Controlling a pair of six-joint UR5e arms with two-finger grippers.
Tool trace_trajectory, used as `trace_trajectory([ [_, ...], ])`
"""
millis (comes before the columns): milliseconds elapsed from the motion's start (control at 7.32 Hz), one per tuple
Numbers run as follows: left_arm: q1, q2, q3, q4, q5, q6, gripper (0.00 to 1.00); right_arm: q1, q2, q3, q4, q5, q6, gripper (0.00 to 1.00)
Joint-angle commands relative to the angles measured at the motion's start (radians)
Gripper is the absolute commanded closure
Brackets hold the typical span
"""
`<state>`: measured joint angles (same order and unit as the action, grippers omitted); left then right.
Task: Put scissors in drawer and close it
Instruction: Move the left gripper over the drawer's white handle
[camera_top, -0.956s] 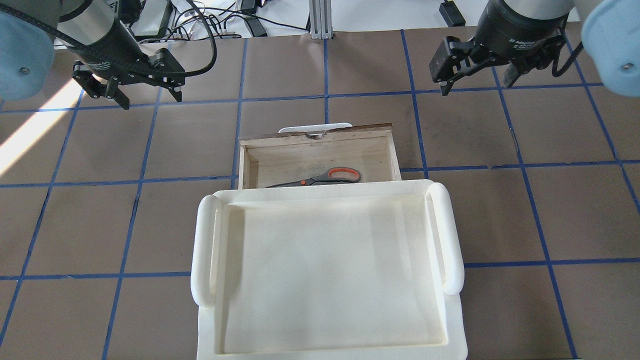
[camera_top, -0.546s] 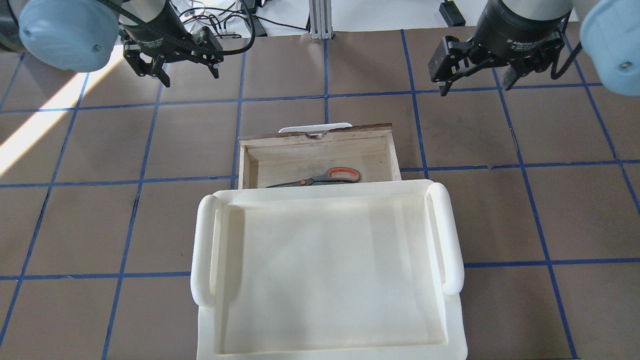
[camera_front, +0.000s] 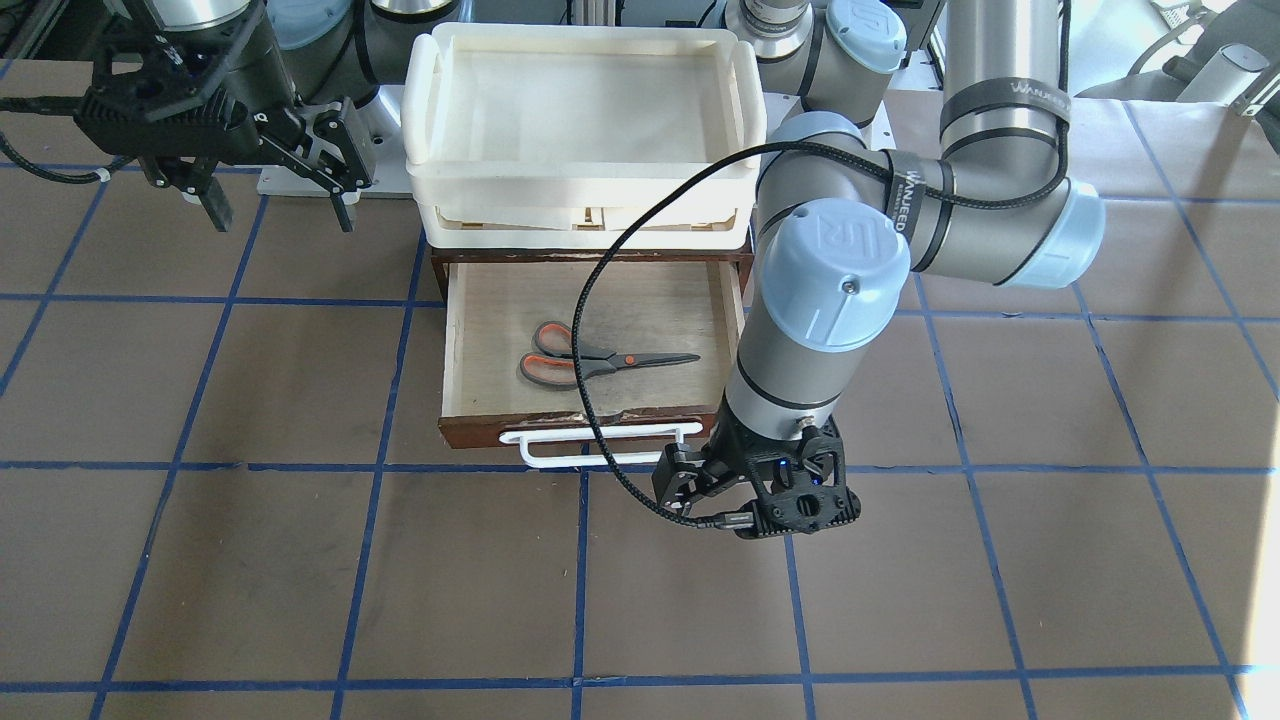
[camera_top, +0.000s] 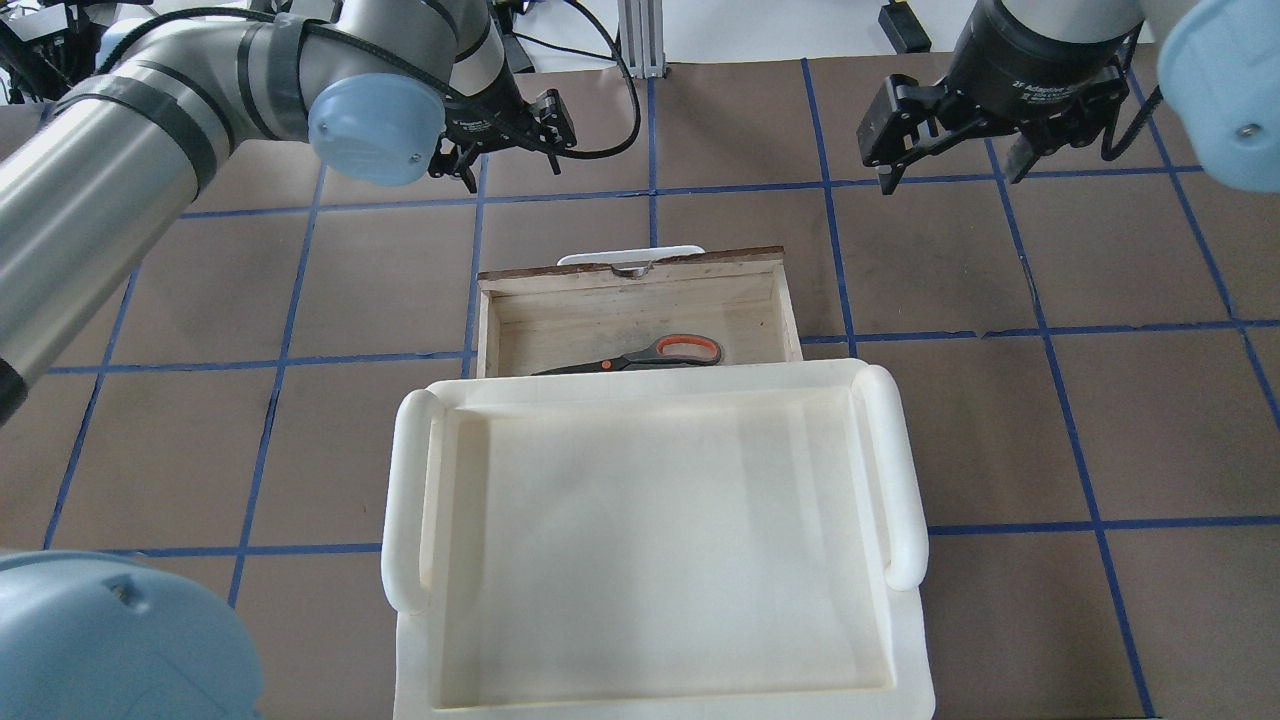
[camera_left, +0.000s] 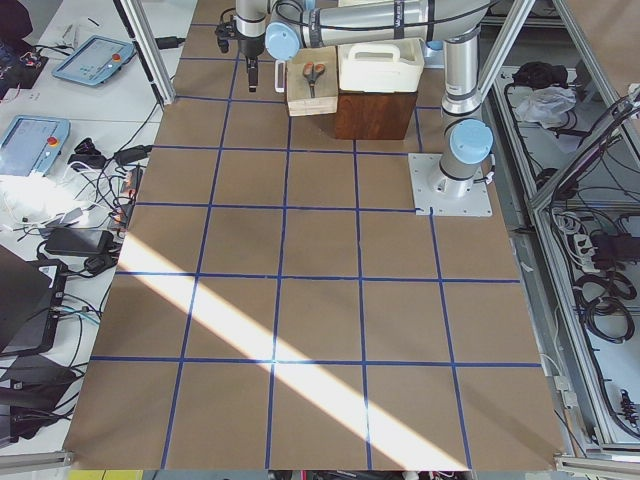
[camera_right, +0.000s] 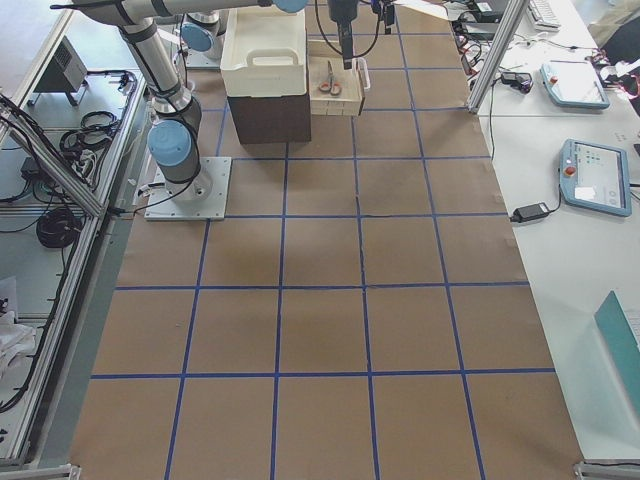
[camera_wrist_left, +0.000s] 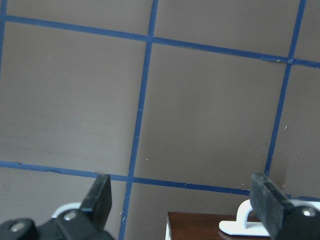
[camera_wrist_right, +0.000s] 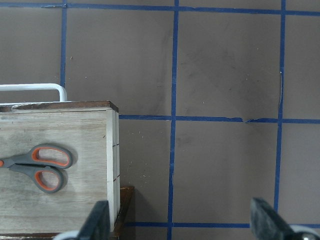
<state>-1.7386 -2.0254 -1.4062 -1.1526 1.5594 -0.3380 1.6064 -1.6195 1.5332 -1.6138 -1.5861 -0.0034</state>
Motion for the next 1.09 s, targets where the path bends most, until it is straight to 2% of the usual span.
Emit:
trace_trajectory([
  [0, -0.056, -0.071, 0.001, 0.03, 0.004, -0.044, 0.0, 0.0, 0.001, 0.007, 0.0, -0.003, -0.003, 0.0],
  [546, -0.105, -0.099, 0.001, -0.031, -0.002, -0.046, 0.0, 0.0, 0.001, 0.024, -0.008, -0.006, 0.0, 0.0],
  [956, -0.107, -0.089, 0.003, -0.143, -0.004, -0.047, 0.0, 0.001, -0.003, 0.022, -0.005, 0.002, -0.012, 0.0],
])
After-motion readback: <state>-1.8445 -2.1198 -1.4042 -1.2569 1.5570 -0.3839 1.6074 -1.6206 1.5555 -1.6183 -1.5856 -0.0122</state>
